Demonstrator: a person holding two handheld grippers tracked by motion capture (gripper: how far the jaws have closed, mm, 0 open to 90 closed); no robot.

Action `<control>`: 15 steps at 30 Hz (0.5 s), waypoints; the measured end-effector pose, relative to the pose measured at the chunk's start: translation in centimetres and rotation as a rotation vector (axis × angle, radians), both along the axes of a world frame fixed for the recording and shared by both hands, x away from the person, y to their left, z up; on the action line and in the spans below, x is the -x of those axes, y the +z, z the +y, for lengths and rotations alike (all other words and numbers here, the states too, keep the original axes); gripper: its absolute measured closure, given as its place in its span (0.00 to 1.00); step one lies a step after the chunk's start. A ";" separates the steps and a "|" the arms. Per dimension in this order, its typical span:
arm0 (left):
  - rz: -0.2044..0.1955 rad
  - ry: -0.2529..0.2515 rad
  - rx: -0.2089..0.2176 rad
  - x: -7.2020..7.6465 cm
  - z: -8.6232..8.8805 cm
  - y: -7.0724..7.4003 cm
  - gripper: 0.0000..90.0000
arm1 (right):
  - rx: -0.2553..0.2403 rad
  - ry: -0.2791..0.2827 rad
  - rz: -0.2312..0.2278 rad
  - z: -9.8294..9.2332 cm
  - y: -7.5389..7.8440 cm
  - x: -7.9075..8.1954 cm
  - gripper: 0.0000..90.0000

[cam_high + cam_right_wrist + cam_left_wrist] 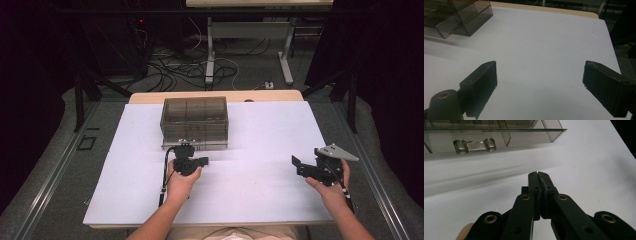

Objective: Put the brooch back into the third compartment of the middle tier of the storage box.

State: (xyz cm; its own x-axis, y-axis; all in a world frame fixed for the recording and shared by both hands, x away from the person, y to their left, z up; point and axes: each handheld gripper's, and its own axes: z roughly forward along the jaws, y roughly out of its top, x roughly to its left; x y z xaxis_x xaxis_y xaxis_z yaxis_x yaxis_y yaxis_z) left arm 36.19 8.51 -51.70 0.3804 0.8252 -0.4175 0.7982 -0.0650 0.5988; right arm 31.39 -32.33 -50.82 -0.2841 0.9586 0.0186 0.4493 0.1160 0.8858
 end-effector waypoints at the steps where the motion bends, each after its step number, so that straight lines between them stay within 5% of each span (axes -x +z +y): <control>1: -0.009 0.005 -0.003 0.0 0.1 0.2 1.00 | 0.001 -0.002 0.009 0.0 0.0 0.1 0.13; 15: -0.088 0.026 -0.015 0.5 0.5 0.9 1.00 | -0.003 -0.003 0.000 0.0 0.0 0.0 0.14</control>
State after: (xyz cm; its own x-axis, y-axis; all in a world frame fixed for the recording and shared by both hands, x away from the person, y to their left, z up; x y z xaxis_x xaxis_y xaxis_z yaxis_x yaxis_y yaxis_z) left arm 35.72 9.04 -50.83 0.3932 0.8415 -0.3706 0.7439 -0.0543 0.6661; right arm 31.40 -32.35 -50.82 -0.2817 0.9593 0.0211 0.4495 0.1125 0.8862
